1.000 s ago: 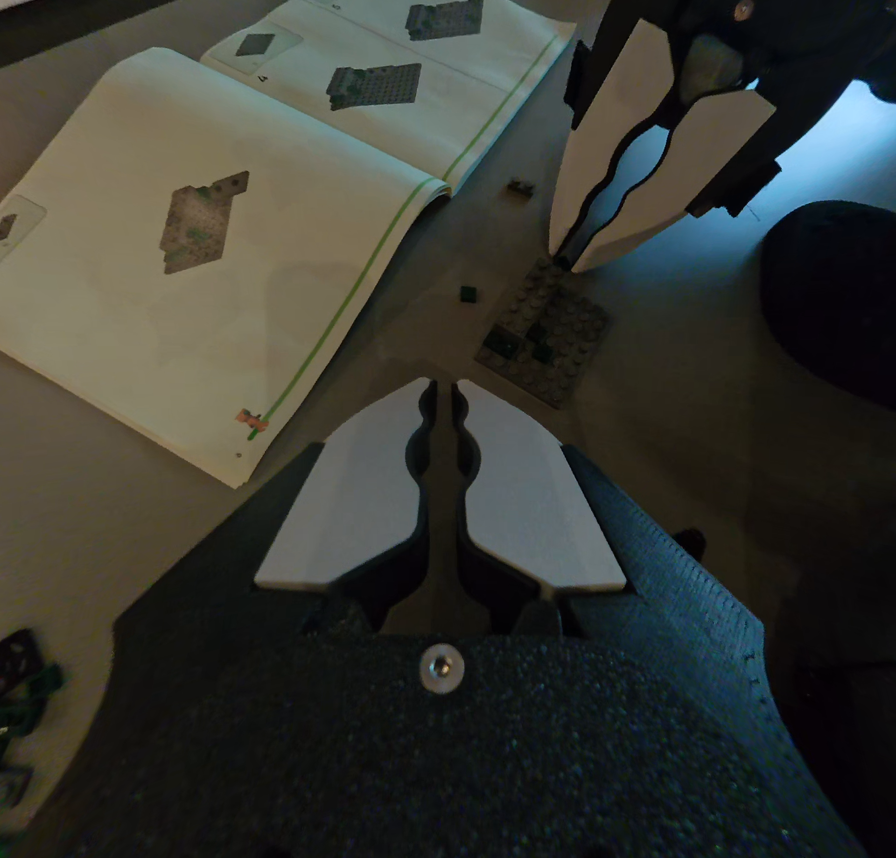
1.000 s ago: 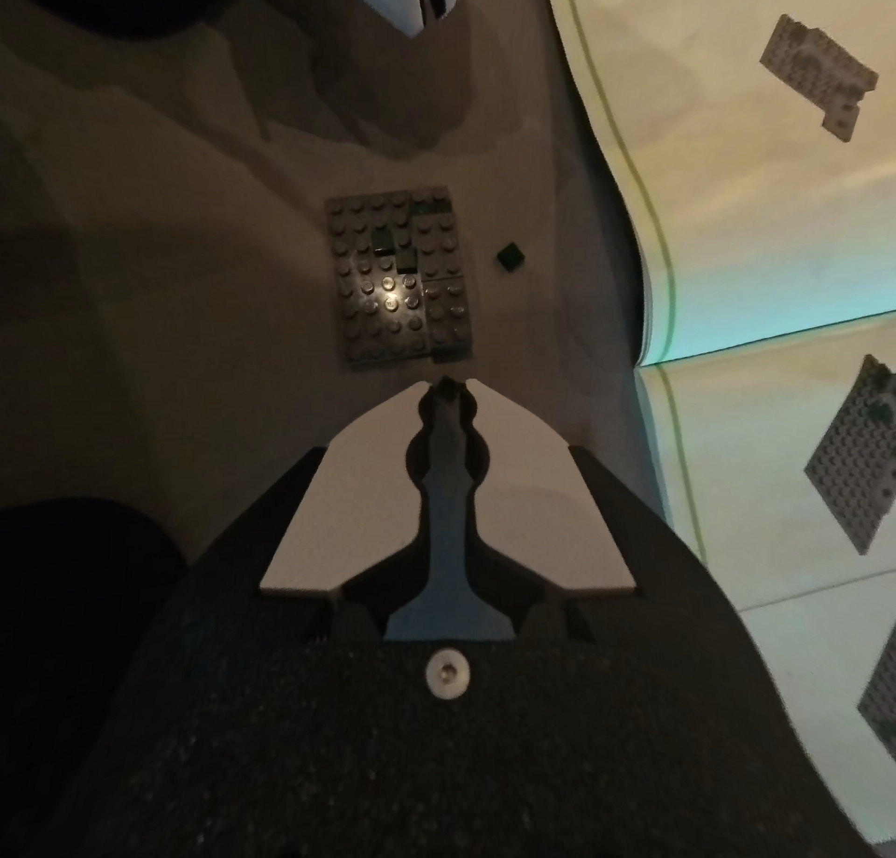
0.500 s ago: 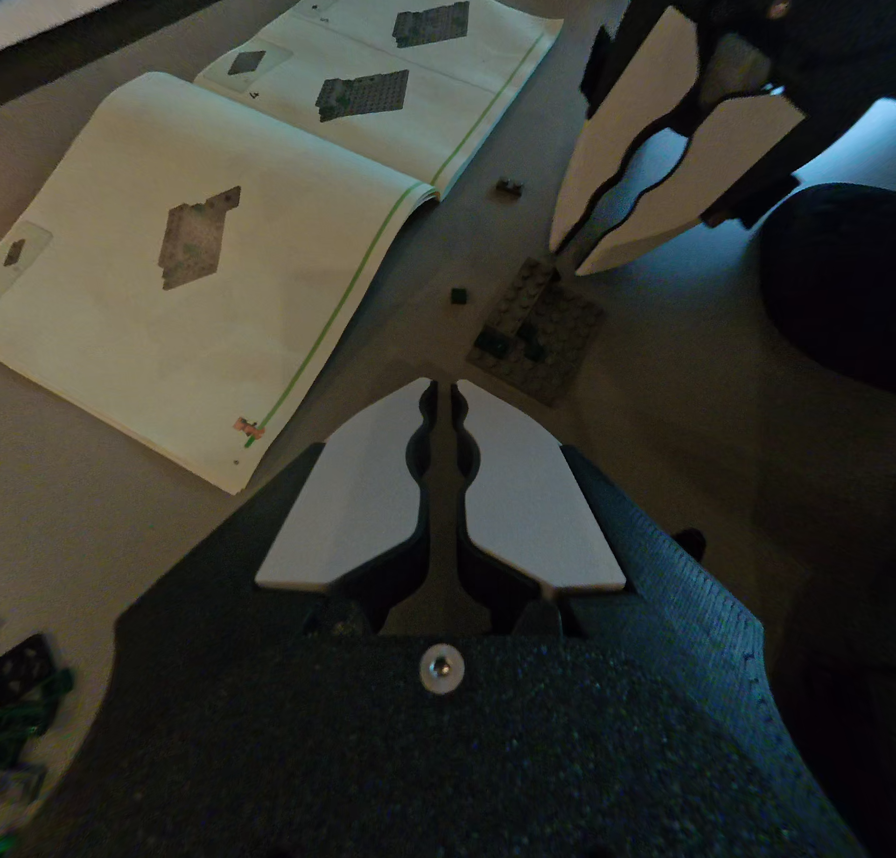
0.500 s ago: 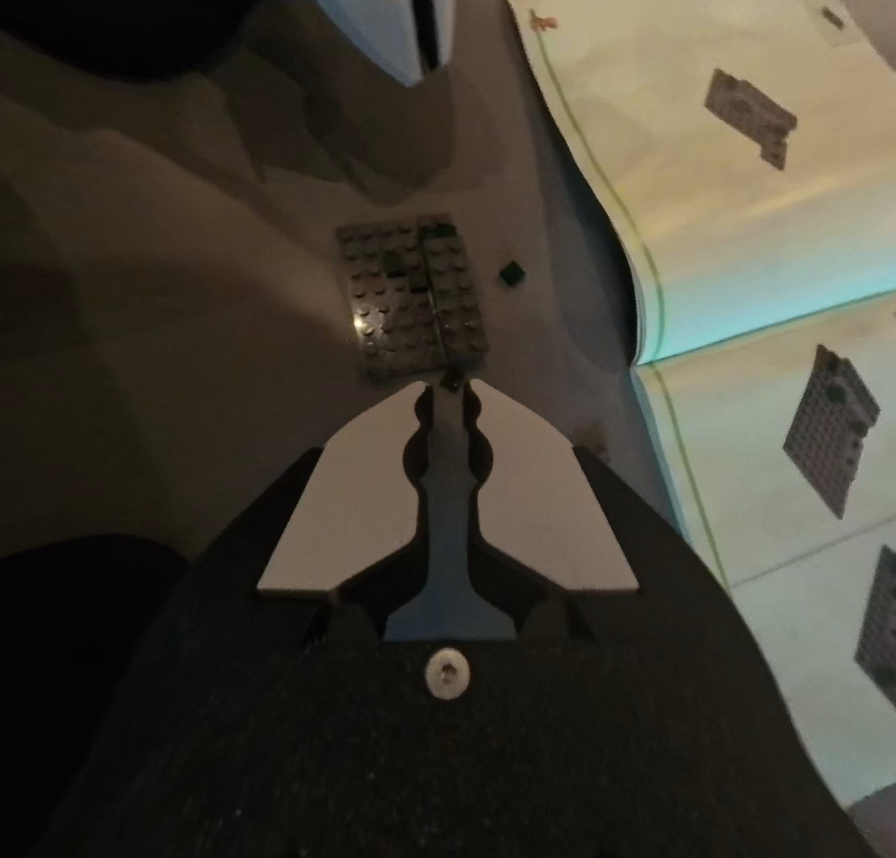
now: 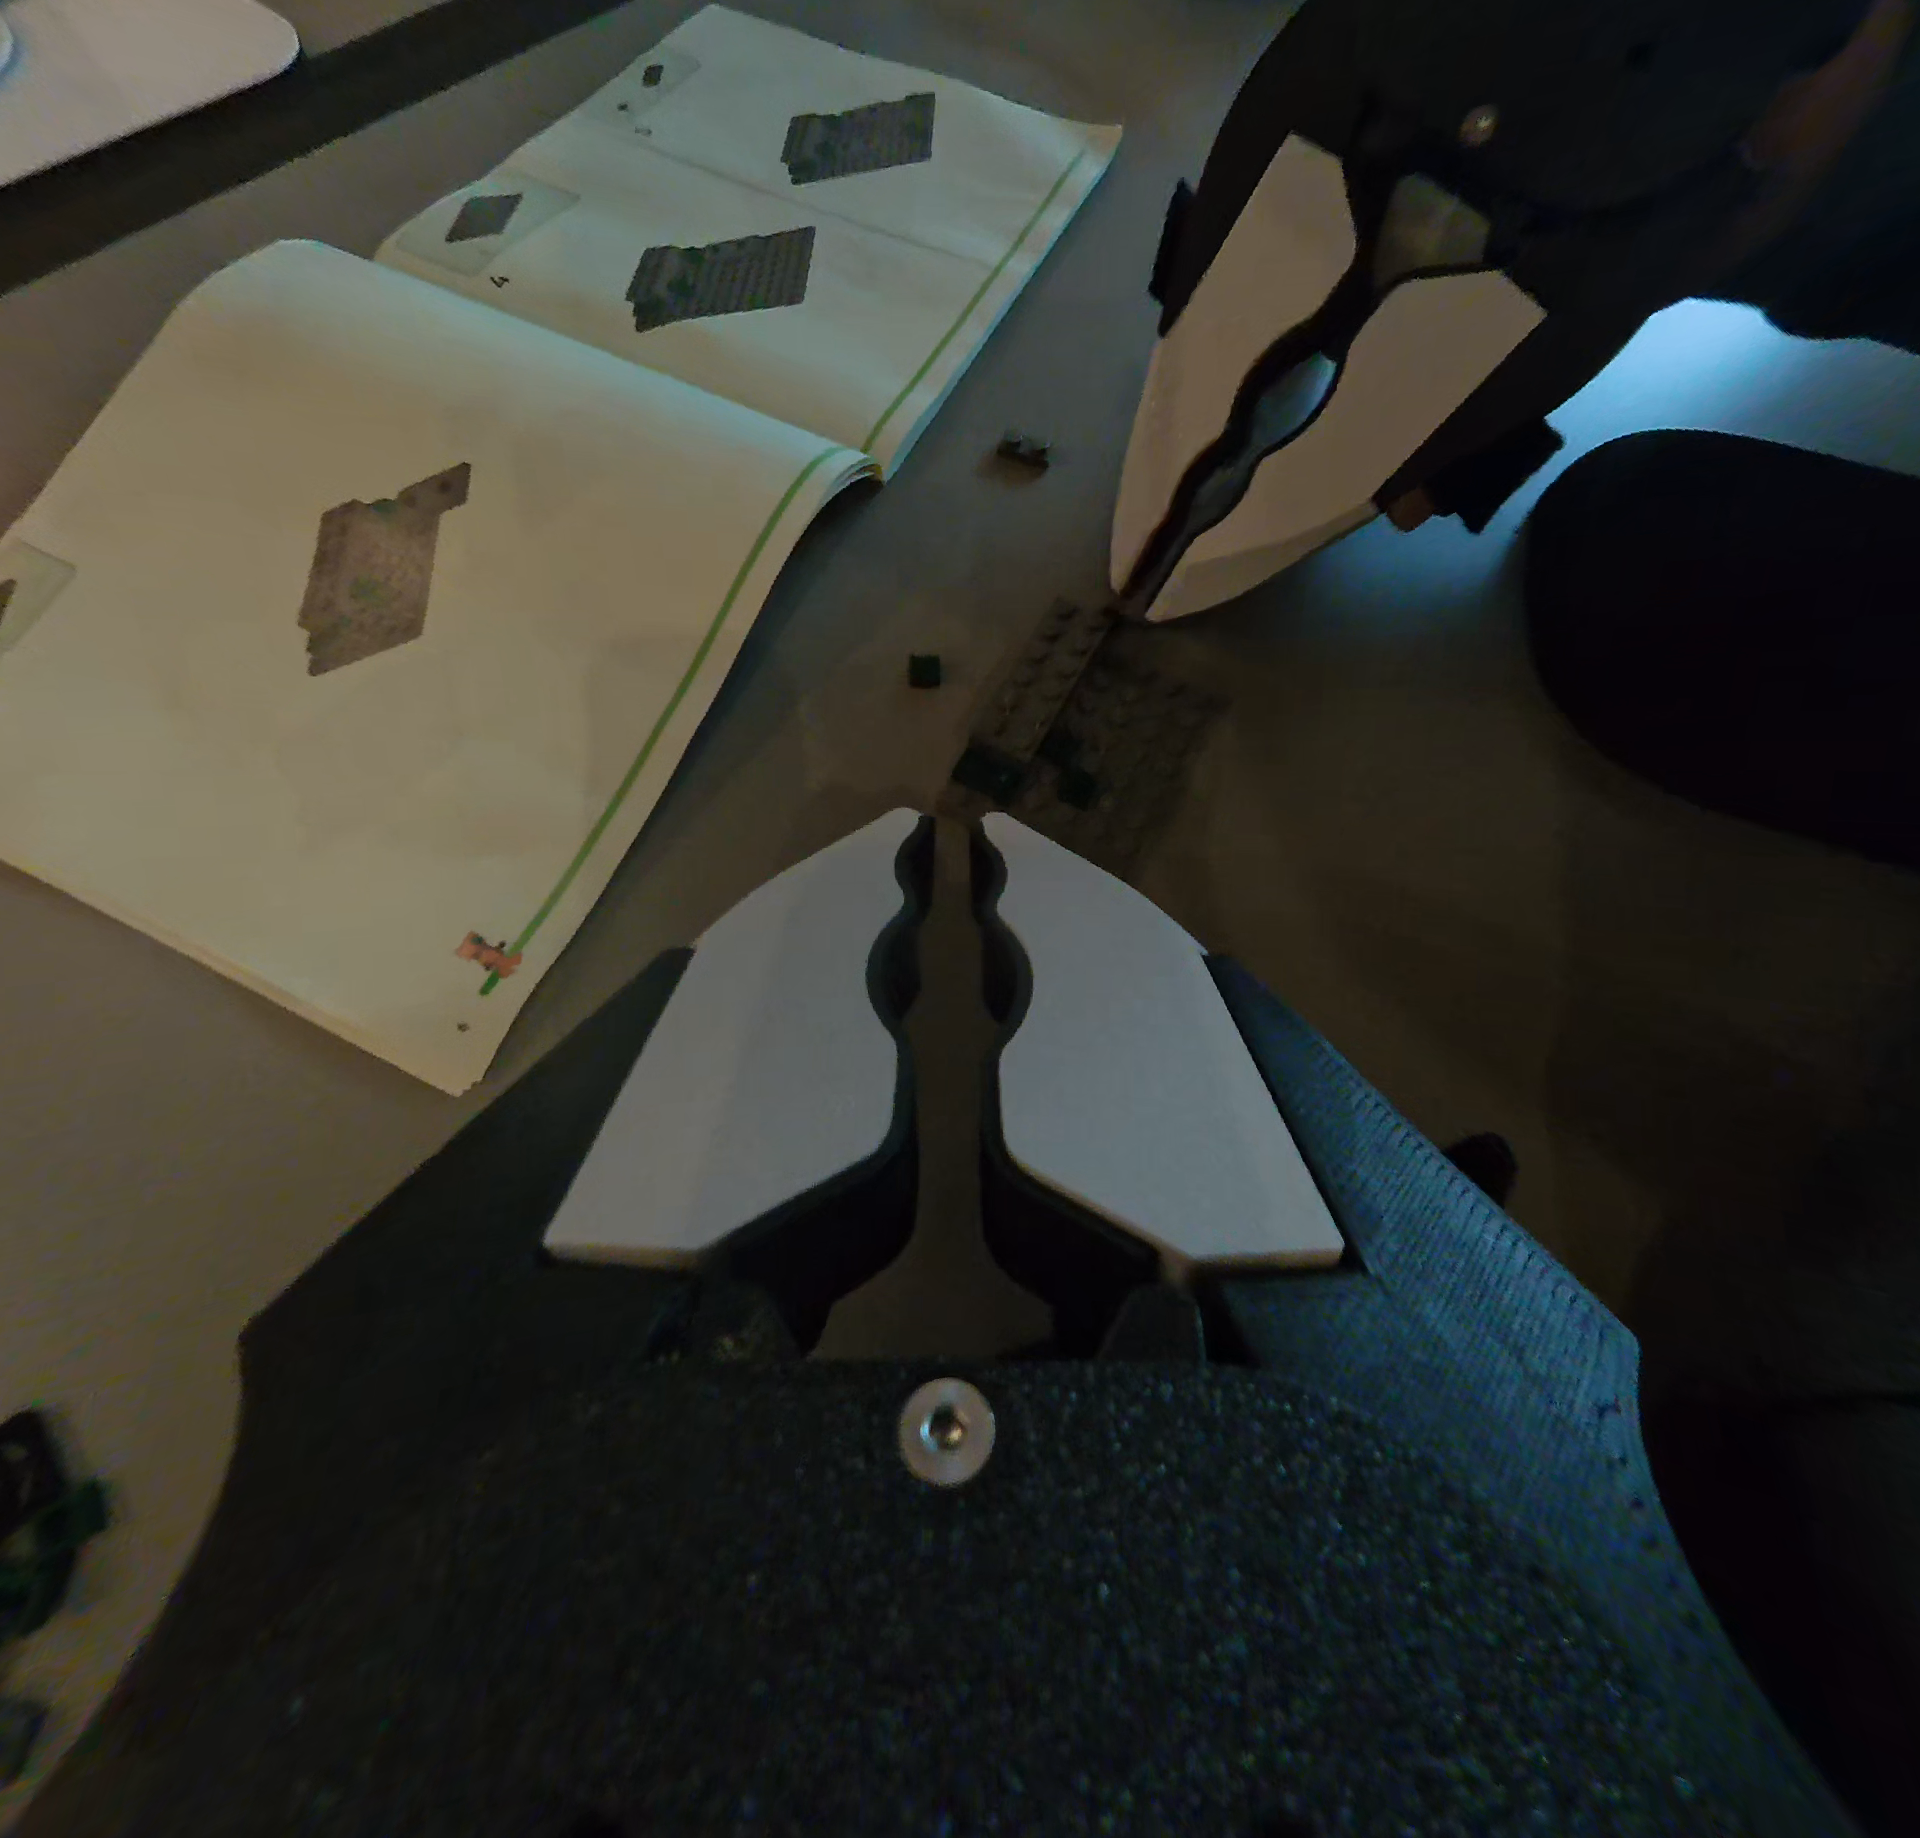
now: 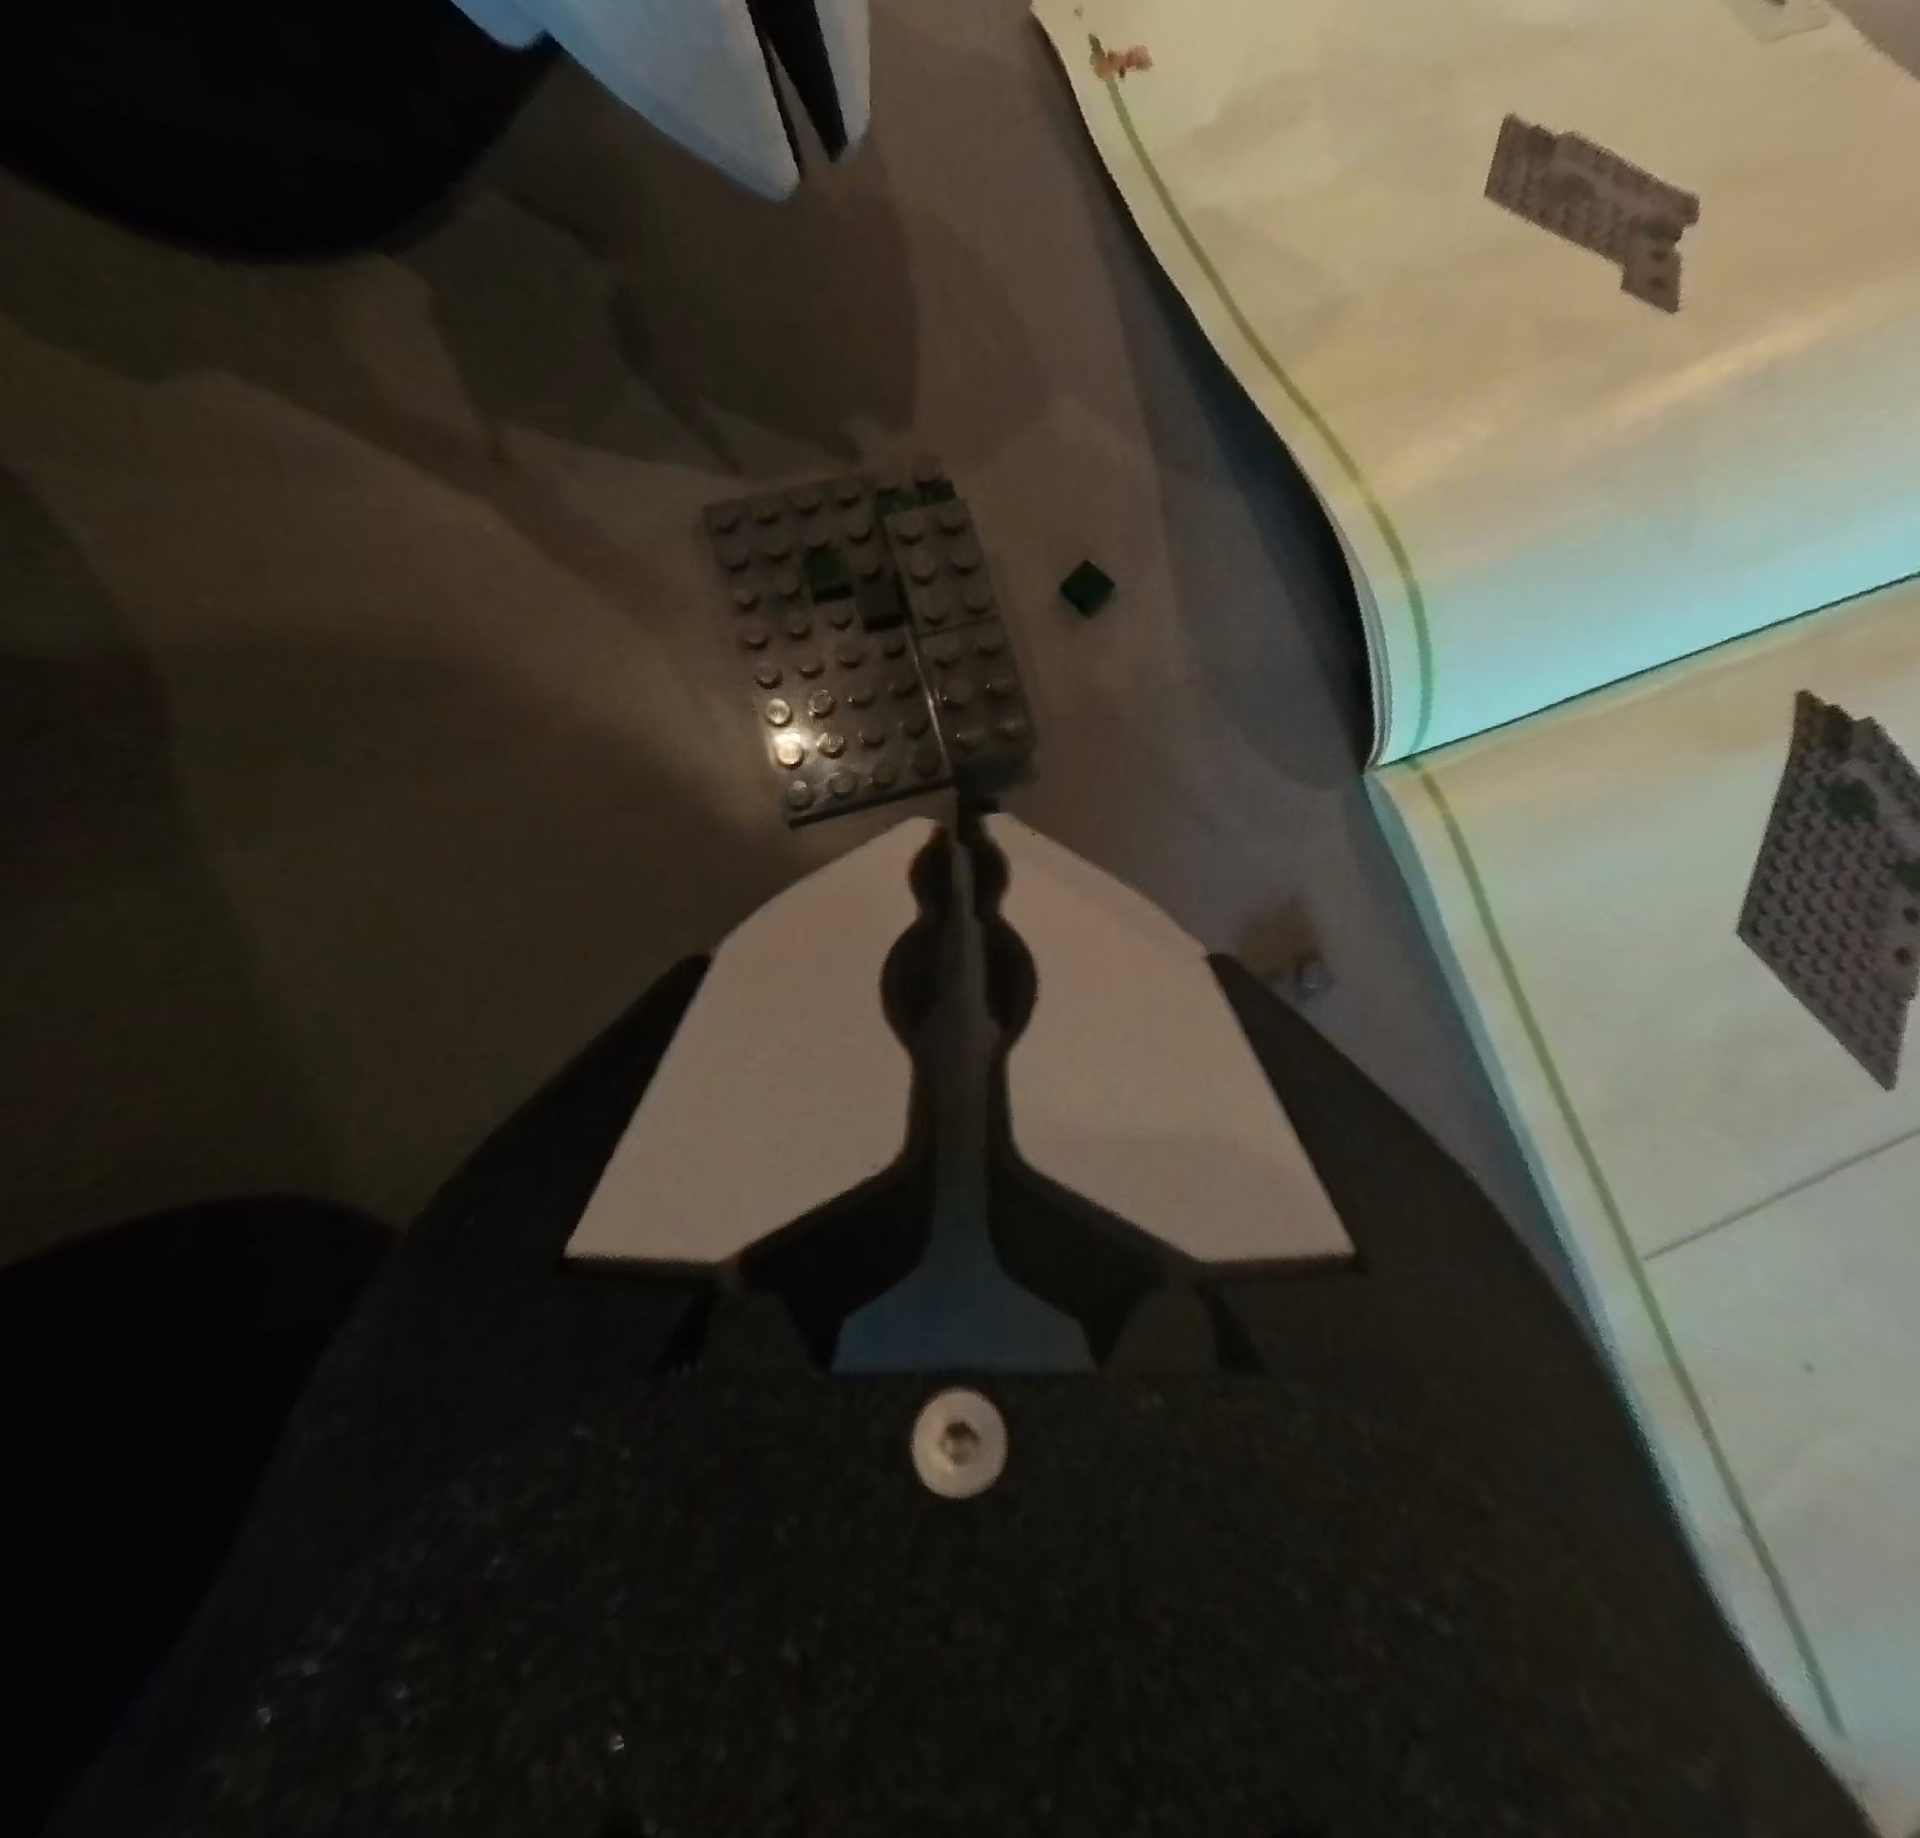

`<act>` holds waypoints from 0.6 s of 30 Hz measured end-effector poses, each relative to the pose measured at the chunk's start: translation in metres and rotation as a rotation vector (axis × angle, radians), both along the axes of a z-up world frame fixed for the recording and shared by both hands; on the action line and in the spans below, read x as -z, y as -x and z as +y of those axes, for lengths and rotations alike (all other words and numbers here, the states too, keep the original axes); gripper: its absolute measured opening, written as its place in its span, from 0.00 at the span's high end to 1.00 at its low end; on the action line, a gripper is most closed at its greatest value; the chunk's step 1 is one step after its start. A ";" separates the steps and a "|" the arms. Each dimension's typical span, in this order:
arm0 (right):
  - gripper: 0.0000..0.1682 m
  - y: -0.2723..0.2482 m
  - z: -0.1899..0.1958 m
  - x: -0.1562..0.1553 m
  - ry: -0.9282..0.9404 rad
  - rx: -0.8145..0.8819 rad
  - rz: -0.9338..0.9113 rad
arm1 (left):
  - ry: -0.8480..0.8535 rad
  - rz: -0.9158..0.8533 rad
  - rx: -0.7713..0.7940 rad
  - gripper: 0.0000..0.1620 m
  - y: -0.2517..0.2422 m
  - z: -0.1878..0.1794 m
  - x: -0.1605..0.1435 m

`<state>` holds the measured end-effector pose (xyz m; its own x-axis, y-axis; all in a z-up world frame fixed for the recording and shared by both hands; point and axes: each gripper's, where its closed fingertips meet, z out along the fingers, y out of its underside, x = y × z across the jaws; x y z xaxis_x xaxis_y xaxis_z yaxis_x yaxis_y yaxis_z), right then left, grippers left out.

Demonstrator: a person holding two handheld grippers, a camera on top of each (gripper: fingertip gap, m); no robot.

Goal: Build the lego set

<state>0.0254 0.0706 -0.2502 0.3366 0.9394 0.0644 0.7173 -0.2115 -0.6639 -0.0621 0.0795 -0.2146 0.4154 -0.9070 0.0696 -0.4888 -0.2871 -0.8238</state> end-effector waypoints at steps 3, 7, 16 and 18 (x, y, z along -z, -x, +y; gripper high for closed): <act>0.97 -0.001 0.001 -0.001 -0.001 0.001 -0.004 | -0.003 0.007 0.004 0.96 -0.001 -0.001 0.001; 0.95 -0.001 0.004 0.002 0.028 0.003 0.003 | 0.000 0.004 0.000 0.96 0.000 -0.001 0.001; 0.96 0.003 0.004 0.007 0.077 -0.014 0.014 | 0.004 0.002 -0.007 0.96 0.001 -0.001 0.002; 0.96 0.003 0.003 0.006 0.067 -0.015 0.018 | -0.002 -0.006 -0.002 0.96 0.000 -0.001 0.000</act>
<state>0.0228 0.0737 -0.2560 0.3228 0.9465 -0.0043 0.7090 -0.2449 -0.6613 -0.0624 0.0780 -0.2145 0.4166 -0.9064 0.0699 -0.4836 -0.2861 -0.8272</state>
